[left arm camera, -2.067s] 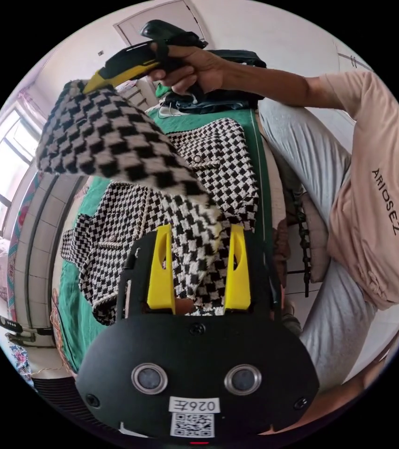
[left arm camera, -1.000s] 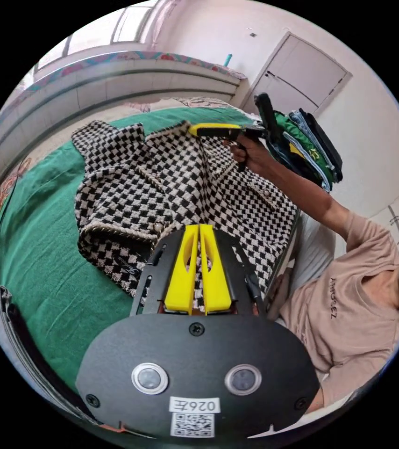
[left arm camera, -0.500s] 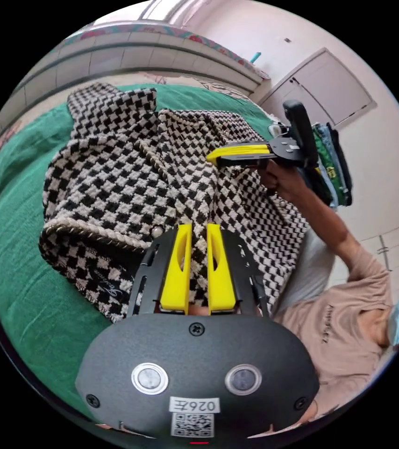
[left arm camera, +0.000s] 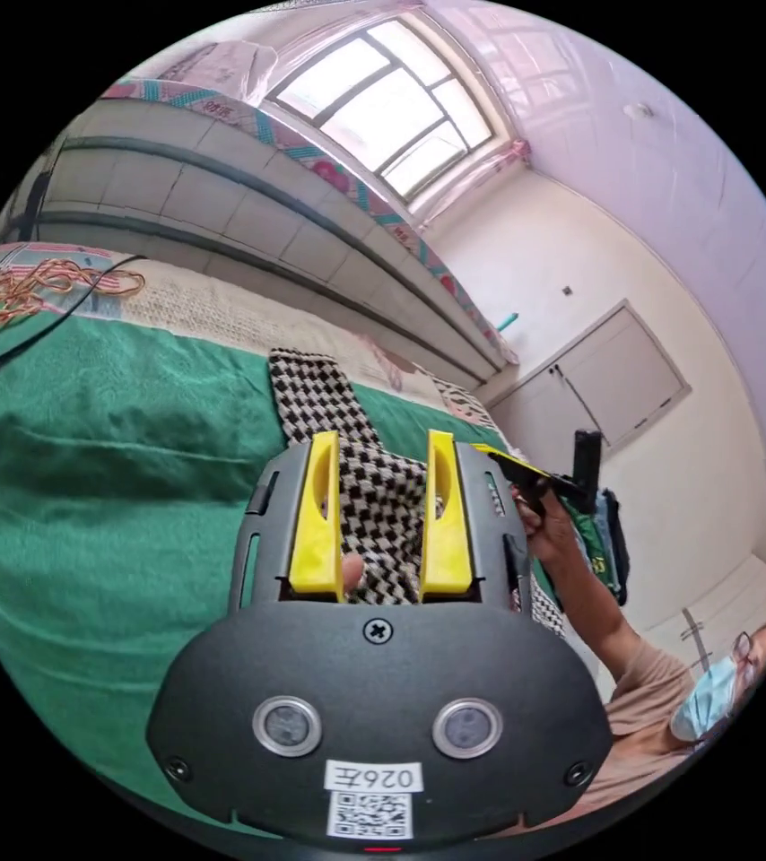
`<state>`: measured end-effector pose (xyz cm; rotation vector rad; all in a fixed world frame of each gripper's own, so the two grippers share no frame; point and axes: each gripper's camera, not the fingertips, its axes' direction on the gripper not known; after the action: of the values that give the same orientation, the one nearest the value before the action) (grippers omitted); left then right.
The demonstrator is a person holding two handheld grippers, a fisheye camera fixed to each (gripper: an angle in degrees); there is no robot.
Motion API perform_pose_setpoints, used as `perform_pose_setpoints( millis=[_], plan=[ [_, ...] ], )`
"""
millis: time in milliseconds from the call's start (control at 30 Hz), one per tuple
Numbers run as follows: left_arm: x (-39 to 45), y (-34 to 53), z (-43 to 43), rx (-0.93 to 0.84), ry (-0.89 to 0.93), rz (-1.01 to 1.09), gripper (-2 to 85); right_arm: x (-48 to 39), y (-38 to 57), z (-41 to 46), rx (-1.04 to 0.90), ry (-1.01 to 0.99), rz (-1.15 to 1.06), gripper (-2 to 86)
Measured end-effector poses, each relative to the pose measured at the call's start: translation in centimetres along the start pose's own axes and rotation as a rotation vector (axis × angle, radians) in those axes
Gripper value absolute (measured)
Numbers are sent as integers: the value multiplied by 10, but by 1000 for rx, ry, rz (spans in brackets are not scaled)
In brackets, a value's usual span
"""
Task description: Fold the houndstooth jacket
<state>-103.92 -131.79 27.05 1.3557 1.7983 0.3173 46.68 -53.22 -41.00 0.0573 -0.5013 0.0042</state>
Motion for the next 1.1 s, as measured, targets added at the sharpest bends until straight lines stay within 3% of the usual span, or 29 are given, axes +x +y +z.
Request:
perform_pose_setpoints(
  millis=[233,367,433,533,567,600,700,833,900,967,1100],
  plan=[
    [-59,-28,71,-37,-130,-51,147,8,-72,78,-66,-19,22,56],
    [-72,-31,80,22,-338,-30,176,1,-108,118,-88,-22,-18,106],
    [-78,-33,95,-42,-279,-7,172,-3,-119,135,-101,41,-34,121],
    [-71,-32,108,-80,-380,73,118,-10,-129,170,-183,94,-71,108],
    [-68,-31,111,-96,-441,100,49,-18,-127,183,-234,140,-105,54],
    [-63,-30,114,-134,-426,159,12,-31,-125,183,-210,213,-174,18],
    [-57,-37,113,-194,-265,196,1,-48,-131,172,-241,188,-211,-7],
    [-22,-50,67,-16,-184,253,-3,-54,-134,109,6,169,-187,-9],
    [16,-61,15,174,-44,322,-4,-54,-128,42,289,128,-180,-8],
    [53,-65,-20,251,60,399,-4,-56,-124,-8,430,18,-210,-7],
    [149,-34,-85,277,136,628,-4,-89,-86,-99,513,-106,-427,-8]
  ],
)
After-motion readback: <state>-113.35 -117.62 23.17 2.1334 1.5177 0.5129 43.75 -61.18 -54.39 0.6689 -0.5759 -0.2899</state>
